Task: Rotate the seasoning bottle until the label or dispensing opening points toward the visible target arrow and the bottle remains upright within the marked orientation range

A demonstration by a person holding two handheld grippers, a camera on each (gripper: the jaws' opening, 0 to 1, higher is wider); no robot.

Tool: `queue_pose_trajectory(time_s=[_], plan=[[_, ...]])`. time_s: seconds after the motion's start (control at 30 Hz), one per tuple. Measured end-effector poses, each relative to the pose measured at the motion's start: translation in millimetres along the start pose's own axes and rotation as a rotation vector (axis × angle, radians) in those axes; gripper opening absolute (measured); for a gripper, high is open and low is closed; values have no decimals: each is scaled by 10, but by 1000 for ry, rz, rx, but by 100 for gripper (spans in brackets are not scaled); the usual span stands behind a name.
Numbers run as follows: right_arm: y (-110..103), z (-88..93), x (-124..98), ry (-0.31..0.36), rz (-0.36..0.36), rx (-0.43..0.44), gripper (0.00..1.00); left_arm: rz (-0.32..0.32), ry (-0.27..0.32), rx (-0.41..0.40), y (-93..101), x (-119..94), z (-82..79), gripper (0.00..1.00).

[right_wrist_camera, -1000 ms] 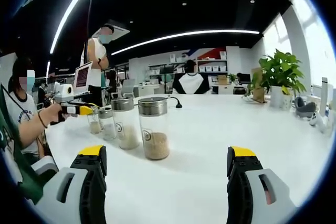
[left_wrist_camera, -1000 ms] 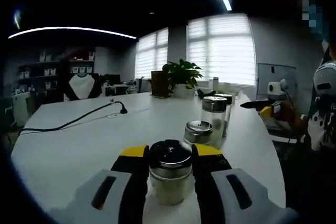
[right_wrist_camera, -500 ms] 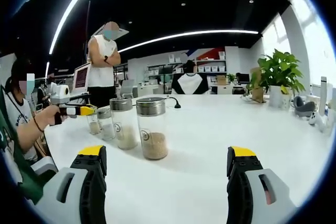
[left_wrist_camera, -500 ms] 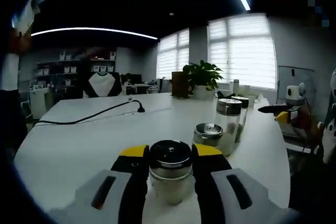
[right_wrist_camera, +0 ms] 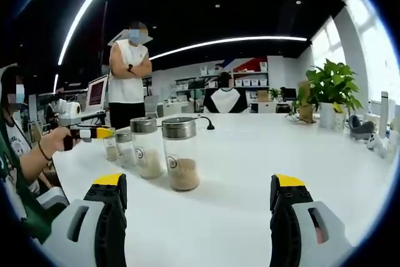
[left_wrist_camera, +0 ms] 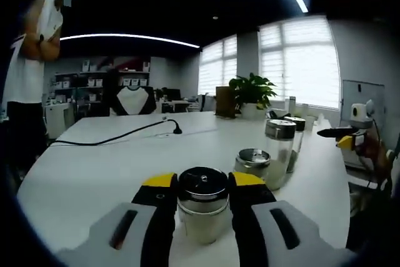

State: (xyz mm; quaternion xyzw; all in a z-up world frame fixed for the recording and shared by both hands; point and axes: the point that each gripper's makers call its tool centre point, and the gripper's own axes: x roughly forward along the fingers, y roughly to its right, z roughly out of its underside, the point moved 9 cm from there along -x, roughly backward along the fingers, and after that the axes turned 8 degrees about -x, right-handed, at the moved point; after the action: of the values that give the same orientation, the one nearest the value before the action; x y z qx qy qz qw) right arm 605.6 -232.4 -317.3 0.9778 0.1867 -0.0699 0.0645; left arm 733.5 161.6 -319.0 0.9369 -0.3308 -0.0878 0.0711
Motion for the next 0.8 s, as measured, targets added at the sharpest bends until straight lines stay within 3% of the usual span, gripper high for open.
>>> queue_pose_trajectory(time_s=[0.07, 0.17, 0.3, 0.37, 0.47, 0.63, 0.67, 0.8], plan=[[-1, 1, 3, 2, -1, -1, 98, -2, 4, -2, -5, -19, -16, 35], [-1, 14, 16, -5, -1, 1, 98, 11, 59, 2, -32, -86, -118, 38], [-12, 14, 18, -5, -7, 0, 98, 61, 63, 65, -80, -141, -199, 40], [-13, 17, 18, -5, -8, -1, 98, 117, 64, 102, -97, -157, -229, 40], [-9, 18, 16, -4, -6, 2, 98, 278, 55, 114, -96, -171, -261, 43], [-13, 5, 8, 2, -8, 1, 98, 369, 57, 111, -165, -139, -298, 48], [-12, -1, 3, 4, -7, -1, 98, 421, 52, 114, -163, -122, -294, 50], [-4, -13, -8, 6, -1, -4, 98, 460, 33, 117, -212, -59, -288, 50]])
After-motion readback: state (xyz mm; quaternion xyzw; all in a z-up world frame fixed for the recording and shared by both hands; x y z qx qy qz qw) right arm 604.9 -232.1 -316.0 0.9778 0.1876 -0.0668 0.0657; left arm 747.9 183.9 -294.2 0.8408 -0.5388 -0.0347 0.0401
